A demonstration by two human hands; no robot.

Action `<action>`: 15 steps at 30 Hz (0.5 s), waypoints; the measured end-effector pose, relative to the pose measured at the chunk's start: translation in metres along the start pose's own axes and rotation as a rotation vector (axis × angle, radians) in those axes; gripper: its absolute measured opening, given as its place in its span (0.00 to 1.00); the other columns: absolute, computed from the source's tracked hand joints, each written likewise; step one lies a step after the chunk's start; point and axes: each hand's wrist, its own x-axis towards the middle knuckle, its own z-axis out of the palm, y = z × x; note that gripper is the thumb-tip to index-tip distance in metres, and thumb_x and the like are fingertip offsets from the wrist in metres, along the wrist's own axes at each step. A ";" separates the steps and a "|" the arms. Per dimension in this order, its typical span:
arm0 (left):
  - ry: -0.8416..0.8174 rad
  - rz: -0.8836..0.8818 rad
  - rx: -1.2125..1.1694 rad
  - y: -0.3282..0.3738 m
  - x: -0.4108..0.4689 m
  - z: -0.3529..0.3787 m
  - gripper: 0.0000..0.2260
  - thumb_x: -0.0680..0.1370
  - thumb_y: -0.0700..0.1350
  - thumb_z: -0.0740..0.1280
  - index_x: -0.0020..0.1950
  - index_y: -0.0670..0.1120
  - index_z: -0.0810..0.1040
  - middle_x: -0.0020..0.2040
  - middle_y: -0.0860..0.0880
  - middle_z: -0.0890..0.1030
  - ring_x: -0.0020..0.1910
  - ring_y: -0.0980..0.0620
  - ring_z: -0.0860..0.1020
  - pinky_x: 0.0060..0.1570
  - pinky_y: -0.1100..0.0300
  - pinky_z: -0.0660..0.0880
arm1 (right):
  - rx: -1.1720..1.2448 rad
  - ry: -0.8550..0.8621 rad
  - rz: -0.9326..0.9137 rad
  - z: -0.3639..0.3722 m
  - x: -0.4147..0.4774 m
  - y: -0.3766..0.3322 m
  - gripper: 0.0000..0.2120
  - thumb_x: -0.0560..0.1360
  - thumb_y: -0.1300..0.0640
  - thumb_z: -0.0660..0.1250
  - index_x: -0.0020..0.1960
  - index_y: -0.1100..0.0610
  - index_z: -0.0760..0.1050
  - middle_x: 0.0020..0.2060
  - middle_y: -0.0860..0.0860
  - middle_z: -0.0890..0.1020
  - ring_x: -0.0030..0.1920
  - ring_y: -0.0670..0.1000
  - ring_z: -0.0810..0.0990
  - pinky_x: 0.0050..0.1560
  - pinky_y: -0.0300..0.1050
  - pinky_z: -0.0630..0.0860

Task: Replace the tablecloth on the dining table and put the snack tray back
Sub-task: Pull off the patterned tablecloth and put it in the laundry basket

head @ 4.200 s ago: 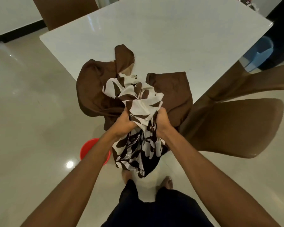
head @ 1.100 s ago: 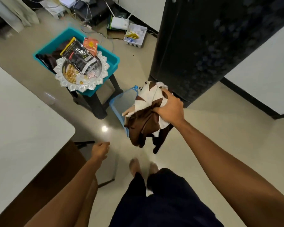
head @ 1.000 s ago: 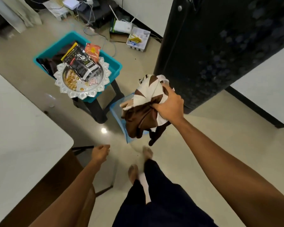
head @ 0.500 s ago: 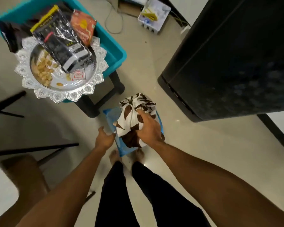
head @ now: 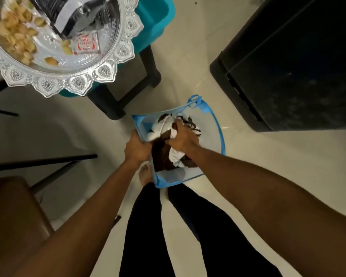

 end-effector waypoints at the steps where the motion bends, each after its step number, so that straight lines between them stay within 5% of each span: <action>1: 0.007 0.009 -0.002 0.000 0.001 0.000 0.22 0.72 0.49 0.68 0.65 0.53 0.67 0.55 0.46 0.78 0.52 0.40 0.81 0.51 0.41 0.81 | -0.006 -0.053 0.024 -0.001 0.011 -0.006 0.51 0.66 0.41 0.78 0.80 0.46 0.53 0.70 0.58 0.74 0.69 0.63 0.73 0.66 0.59 0.74; 3: 0.018 0.013 -0.005 0.000 0.005 -0.001 0.23 0.74 0.46 0.68 0.67 0.52 0.67 0.56 0.45 0.78 0.53 0.40 0.80 0.52 0.41 0.81 | -0.064 -0.145 0.087 -0.003 0.034 -0.015 0.54 0.64 0.35 0.77 0.81 0.47 0.54 0.74 0.59 0.69 0.72 0.63 0.69 0.69 0.60 0.71; 7: 0.007 0.006 -0.025 -0.002 0.013 -0.003 0.25 0.75 0.41 0.68 0.71 0.50 0.66 0.58 0.45 0.77 0.56 0.41 0.79 0.53 0.41 0.81 | -0.089 -0.097 0.132 -0.011 0.054 -0.018 0.26 0.71 0.41 0.71 0.65 0.53 0.77 0.64 0.55 0.80 0.63 0.59 0.78 0.59 0.48 0.75; 15: 0.011 -0.157 -0.150 -0.009 -0.009 -0.017 0.22 0.76 0.38 0.64 0.68 0.50 0.66 0.59 0.41 0.77 0.54 0.38 0.80 0.52 0.40 0.81 | -0.003 -0.130 0.150 -0.013 0.022 0.000 0.20 0.69 0.41 0.72 0.53 0.54 0.80 0.52 0.54 0.83 0.52 0.57 0.82 0.53 0.49 0.80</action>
